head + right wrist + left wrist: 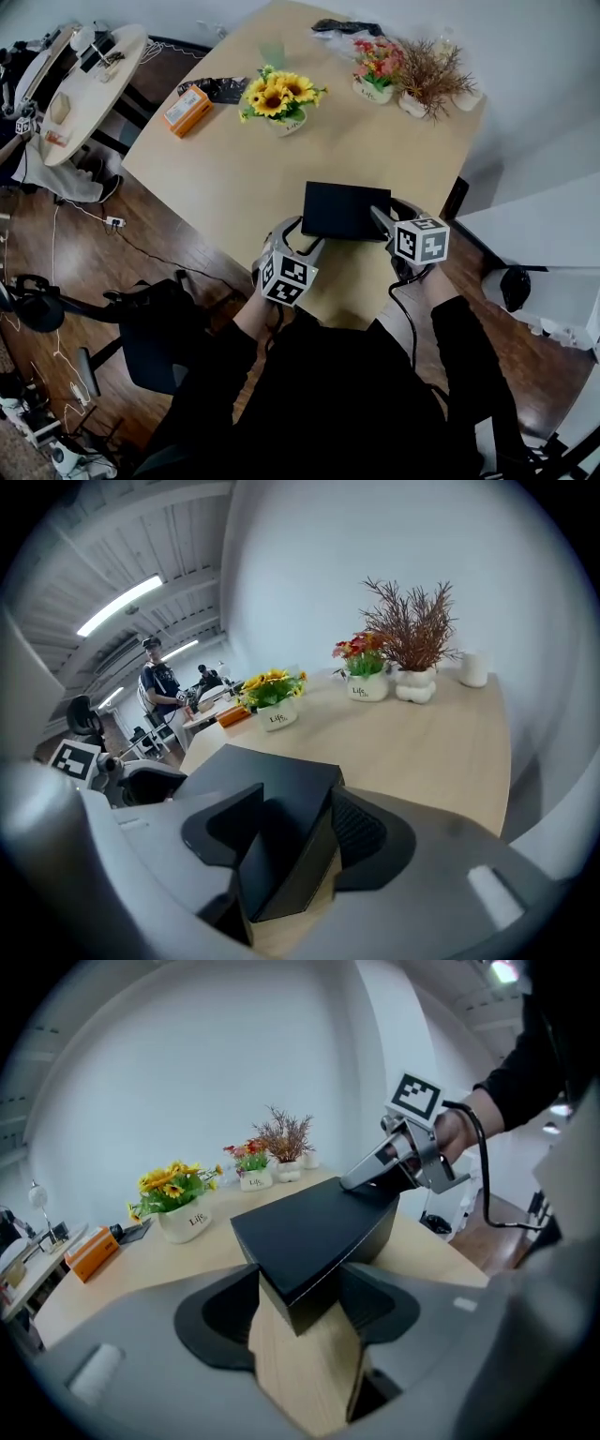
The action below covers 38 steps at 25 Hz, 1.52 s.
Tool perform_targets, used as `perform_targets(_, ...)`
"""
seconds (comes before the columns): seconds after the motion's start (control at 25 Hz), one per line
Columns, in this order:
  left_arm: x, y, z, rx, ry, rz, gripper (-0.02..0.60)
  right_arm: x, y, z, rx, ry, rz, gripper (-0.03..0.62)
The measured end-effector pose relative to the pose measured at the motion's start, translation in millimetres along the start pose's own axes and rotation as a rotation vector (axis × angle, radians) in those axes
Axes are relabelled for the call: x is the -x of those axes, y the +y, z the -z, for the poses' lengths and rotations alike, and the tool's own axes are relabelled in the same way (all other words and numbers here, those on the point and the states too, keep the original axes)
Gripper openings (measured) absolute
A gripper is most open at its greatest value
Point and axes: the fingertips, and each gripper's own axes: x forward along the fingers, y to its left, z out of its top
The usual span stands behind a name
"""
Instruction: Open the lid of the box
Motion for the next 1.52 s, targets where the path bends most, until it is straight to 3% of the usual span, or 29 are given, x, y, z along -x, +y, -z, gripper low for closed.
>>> perform_targets(0.24, -1, 0, 0, 0.042, 0.032, 0.021, 0.252, 2, 3, -2, 0.163, -0.068, 0.080, 0.227)
perform_targets(0.44, 6, -2, -8, 0.017, -0.037, -0.014, 0.234, 2, -2, -2, 0.071, -0.011, 0.063, 0.225)
perform_targets(0.52, 9, -4, -12, -0.039, -0.091, -0.031, 0.227, 3, -5, -2, 0.032, 0.006, 0.058, 0.225)
perform_targets(0.72, 12, -8, -18, -0.323, -0.140, -0.109, 0.213, 6, -14, -5, -0.086, -0.015, 0.067, 0.204)
perform_targets(0.84, 11, -9, -12, -0.407, -0.113, -0.136, 0.205, 5, -14, -5, -0.095, -0.010, 0.076, 0.192)
perform_targets(0.92, 10, -10, -3, -0.417, -0.089, -0.131, 0.198, 3, -12, -5, -0.084, -0.013, 0.074, 0.182)
perform_targets(1.0, 10, -11, 3, -0.369, -0.079, -0.100, 0.192, 2, -11, -6, -0.058, -0.014, 0.074, 0.163)
perform_targets(1.08, 17, -9, -2, -0.195, -0.125, -0.035, 0.182, 3, -10, -5, -0.038, -0.011, 0.069, 0.155)
perform_targets(1.24, 33, 34, -27, 0.458, -0.247, 0.038, 0.164, 7, -13, -8, -0.174, -0.014, -0.020, 0.112)
perform_targets(1.28, 29, 46, -31, 0.555, -0.240, 0.048, 0.166, 6, -12, -9, -0.218, -0.011, -0.049, 0.114)
perform_targets(1.32, 20, 52, -34, 0.588, -0.209, 0.062, 0.167, 6, -10, -9, -0.235, -0.004, -0.064, 0.122)
perform_targets(1.44, -11, 51, -28, 0.489, -0.039, 0.100, 0.183, 7, -10, -7, -0.119, 0.030, -0.006, 0.126)
perform_targets(1.52, -20, 47, -28, 0.440, 0.003, 0.108, 0.148, 9, -10, -4, -0.024, 0.041, 0.044, 0.094)
